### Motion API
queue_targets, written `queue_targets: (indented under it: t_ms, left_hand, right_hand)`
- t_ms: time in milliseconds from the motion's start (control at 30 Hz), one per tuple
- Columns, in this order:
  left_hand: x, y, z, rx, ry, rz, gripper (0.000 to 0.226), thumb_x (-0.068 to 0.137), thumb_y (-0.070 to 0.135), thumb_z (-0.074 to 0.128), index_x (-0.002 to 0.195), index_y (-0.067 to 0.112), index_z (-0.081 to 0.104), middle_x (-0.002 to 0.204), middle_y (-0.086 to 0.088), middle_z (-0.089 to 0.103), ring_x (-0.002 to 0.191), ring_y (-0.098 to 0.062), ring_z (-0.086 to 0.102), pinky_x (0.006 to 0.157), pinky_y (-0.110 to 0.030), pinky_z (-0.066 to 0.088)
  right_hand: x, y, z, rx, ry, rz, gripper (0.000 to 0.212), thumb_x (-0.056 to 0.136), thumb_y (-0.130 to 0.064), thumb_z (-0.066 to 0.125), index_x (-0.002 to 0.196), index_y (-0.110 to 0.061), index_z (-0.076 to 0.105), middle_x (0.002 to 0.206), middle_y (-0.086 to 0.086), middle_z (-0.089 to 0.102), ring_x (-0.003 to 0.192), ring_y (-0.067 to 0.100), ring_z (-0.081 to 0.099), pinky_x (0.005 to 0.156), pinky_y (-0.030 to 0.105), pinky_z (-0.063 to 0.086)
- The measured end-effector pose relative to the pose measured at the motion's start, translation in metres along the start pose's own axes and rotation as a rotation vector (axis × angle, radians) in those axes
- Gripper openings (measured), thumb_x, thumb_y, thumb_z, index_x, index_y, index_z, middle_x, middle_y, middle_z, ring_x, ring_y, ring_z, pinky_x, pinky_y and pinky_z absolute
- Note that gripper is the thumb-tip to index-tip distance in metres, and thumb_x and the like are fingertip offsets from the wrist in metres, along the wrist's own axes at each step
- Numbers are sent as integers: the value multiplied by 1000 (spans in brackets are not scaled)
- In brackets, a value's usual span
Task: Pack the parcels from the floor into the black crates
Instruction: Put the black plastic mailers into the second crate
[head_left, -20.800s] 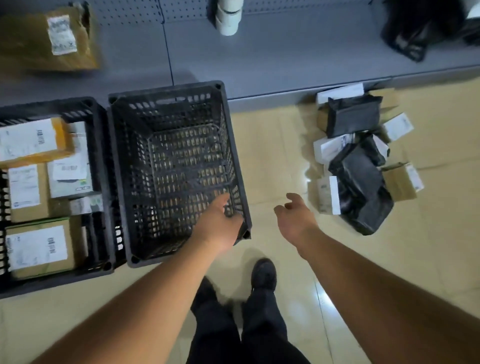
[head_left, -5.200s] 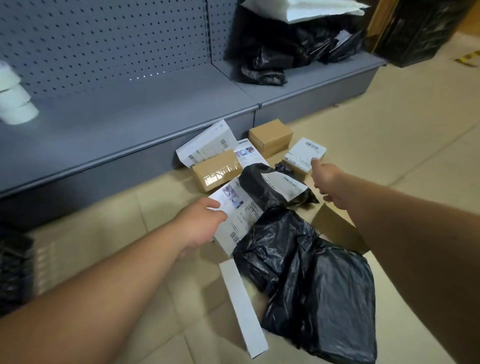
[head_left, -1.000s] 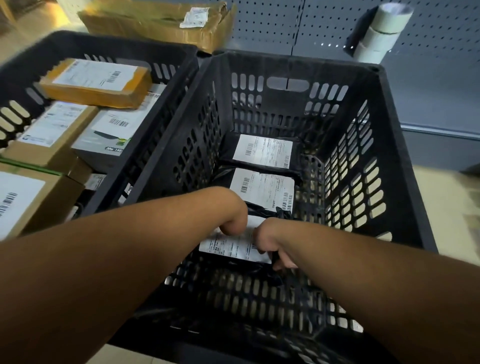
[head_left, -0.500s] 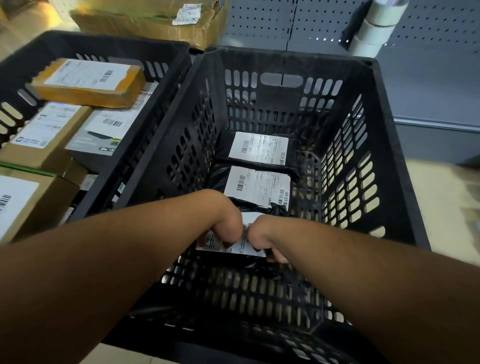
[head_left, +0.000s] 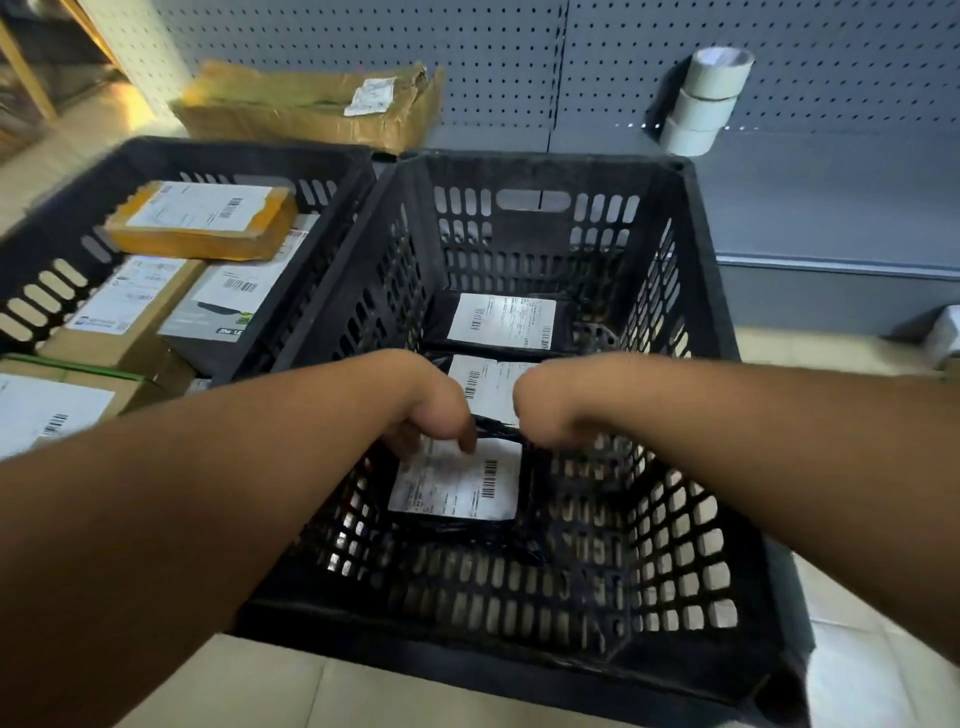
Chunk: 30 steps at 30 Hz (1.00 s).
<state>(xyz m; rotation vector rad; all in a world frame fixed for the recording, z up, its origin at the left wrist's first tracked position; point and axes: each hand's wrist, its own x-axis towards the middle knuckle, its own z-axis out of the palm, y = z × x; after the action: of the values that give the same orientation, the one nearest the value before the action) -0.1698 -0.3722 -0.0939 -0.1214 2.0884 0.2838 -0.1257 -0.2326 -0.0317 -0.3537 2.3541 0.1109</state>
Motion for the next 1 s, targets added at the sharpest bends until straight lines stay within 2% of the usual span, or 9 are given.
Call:
queue_targets:
  t_ms: [100,167,233,333,467,567,700,833,1000]
  left_hand:
    - [-9,12,-18,-171,124,58,55,94,33,68,144,20,52,136,-15,56,108,-26,65,90,-37,59]
    - [-17,24,-30,-284,186,130,48,97,28,64,143,19,53,139,-7,53,108,-24,65,91,-41,59]
    - [-25,41,-40,-381,227,214,33,100,23,61,132,20,59,133,2,55,107,-22,66,89,-43,62]
    - [-42,70,-52,-517,320,338,14,100,21,60,112,25,65,117,8,61,100,-14,70,77,-36,64]
    - [-65,113,-60,-629,502,495,18,99,24,62,115,29,68,112,9,69,92,-9,73,65,-26,61]
    - [-87,151,-59,-728,564,664,13,94,32,65,105,28,70,111,5,72,91,-11,75,68,-24,59]
    - [-119,216,-38,-728,546,824,26,75,44,66,97,30,69,107,7,72,89,-12,76,71,-26,56]
    - [-116,273,9,-550,469,849,16,89,36,69,103,29,68,110,11,71,90,-11,74,73,-27,56]
    - [-102,323,63,-374,325,772,21,96,34,65,115,26,65,122,3,67,103,-18,71,88,-37,58]
  right_hand:
    - [-18,26,-21,228,153,-8,14,94,-8,49,94,-8,64,84,9,65,70,25,64,69,35,58]
    - [-31,46,-35,387,273,-10,23,93,-15,54,111,-9,68,87,6,69,71,23,64,72,38,60]
    - [-41,69,-45,574,340,-58,30,93,-13,55,119,-9,68,97,8,72,75,22,66,72,38,62]
    - [-61,104,-51,934,439,-184,23,96,-3,53,108,-14,68,92,1,70,74,12,64,66,26,59]
    - [-90,159,-51,1058,706,-165,22,92,-5,54,94,-21,69,99,5,72,84,15,63,82,31,58]
    - [-109,207,-36,1138,798,-106,23,92,-2,52,95,-17,69,102,7,72,86,16,62,85,32,58]
    - [-133,275,8,1128,792,49,20,94,-7,54,104,-16,69,112,11,72,87,16,63,85,34,57]
    - [-153,336,60,997,725,228,19,96,-13,56,111,-17,68,103,4,70,86,18,64,66,22,55]
    - [-186,403,110,742,521,425,25,98,-24,51,114,-13,67,107,13,70,95,29,69,85,40,56]
